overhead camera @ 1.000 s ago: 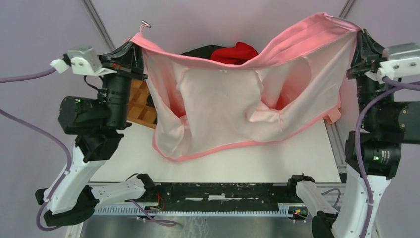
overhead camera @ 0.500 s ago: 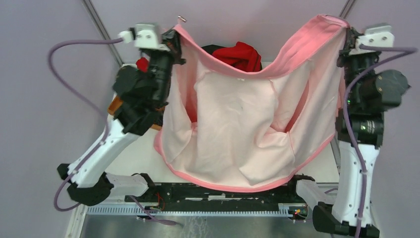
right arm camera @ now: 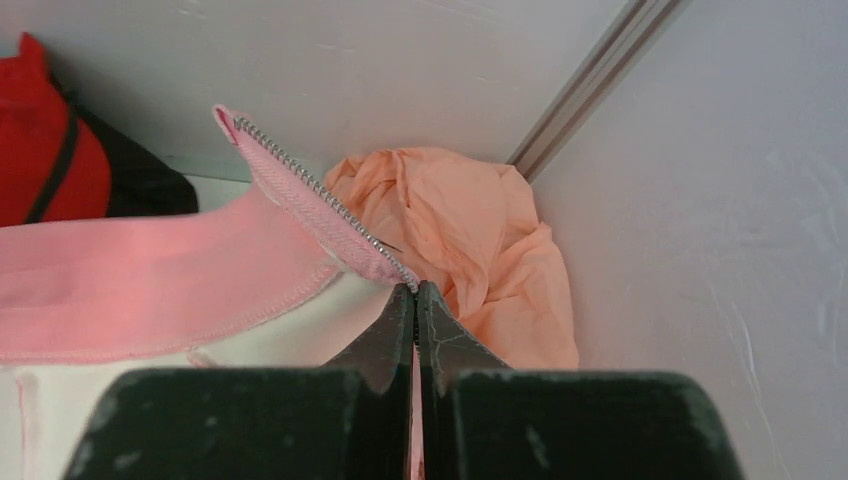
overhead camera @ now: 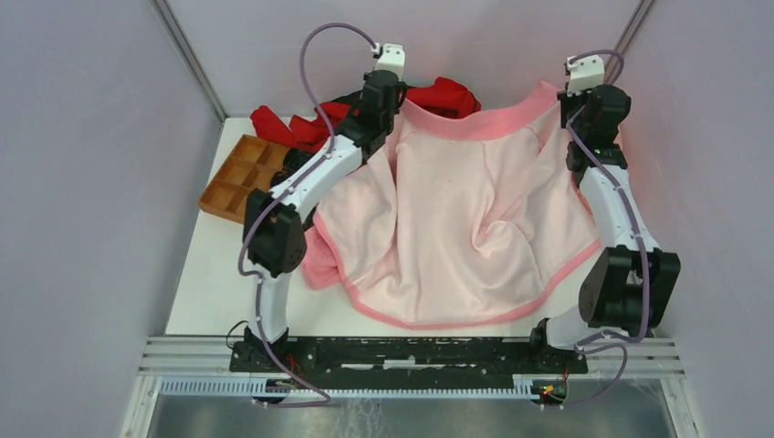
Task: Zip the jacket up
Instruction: Flatten out the jacket at the center of the board.
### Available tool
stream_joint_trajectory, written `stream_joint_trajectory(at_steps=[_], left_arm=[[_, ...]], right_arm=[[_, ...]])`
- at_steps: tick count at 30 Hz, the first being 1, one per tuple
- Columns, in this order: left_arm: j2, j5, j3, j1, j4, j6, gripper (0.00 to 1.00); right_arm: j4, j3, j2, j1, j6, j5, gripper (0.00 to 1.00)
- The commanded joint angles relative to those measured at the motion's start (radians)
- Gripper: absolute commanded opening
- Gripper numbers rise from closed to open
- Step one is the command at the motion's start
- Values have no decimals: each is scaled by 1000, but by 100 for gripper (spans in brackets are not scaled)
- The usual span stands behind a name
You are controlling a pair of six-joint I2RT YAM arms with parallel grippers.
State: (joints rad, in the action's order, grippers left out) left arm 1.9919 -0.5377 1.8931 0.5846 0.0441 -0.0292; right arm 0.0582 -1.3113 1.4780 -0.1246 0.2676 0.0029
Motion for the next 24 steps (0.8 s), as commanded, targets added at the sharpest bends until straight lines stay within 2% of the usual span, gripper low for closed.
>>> stream_joint_trajectory(at_steps=[1, 6, 8, 9, 12, 13, 15, 17, 20, 22, 24], left_arm=[[111, -72, 270, 14, 28, 52, 2], [244, -102, 418, 14, 96, 35, 2], [258, -58, 416, 14, 119, 35, 6], [258, -18, 412, 14, 136, 35, 16], [234, 133, 410, 15, 226, 35, 57], [218, 166, 407, 14, 255, 35, 67], [172, 208, 394, 13, 305, -18, 81], [107, 258, 360, 12, 353, -78, 86], [-30, 313, 251, 11, 391, -124, 88], [-135, 335, 112, 9, 389, -128, 88], [-243, 373, -23, 2, 373, -122, 89]], right_arm=[[181, -106, 81, -1, -14, 102, 0], [184, -92, 141, 0, -24, 120, 0], [174, -65, 143, 0, -22, 107, 9], [164, -48, 137, -1, -21, 92, 19], [136, 10, 91, -1, -11, 38, 42], [129, 28, 69, -3, -11, 23, 50], [111, 68, 16, -5, -14, 0, 64], [82, 99, -48, -7, -24, -51, 74], [21, 148, -130, -9, -33, -217, 79], [-22, 194, -187, -9, -13, -425, 79], [-17, 265, -242, -9, -13, -705, 79]])
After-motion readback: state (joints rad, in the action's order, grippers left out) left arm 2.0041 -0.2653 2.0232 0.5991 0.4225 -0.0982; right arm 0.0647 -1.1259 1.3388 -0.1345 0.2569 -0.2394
